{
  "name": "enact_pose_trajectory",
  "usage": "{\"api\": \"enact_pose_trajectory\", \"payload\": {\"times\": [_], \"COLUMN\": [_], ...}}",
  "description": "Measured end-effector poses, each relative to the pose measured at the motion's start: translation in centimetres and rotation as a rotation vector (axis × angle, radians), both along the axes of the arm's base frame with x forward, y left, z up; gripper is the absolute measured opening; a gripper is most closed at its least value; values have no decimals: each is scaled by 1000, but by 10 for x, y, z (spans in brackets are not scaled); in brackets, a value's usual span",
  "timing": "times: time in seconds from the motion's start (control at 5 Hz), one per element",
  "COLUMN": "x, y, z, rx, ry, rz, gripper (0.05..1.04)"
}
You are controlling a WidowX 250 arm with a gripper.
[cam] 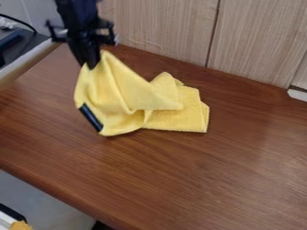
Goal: Move the cloth to the left of the table
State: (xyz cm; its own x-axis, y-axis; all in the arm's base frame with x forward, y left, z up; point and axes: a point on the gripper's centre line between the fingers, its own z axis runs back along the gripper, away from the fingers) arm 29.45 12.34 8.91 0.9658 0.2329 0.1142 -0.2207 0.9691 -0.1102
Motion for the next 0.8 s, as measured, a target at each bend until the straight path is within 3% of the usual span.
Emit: {"api": "enact_pose_trajectory", "payload": {"times": [0.2,0.6,0.8], "x": [-9,-8,-5], "y": [26,59,72], "z": [-30,-72,-81], "rx": [-29,-51,-41], "ry": [53,90,72], "rz": [79,185,229], "gripper": [54,54,54]}}
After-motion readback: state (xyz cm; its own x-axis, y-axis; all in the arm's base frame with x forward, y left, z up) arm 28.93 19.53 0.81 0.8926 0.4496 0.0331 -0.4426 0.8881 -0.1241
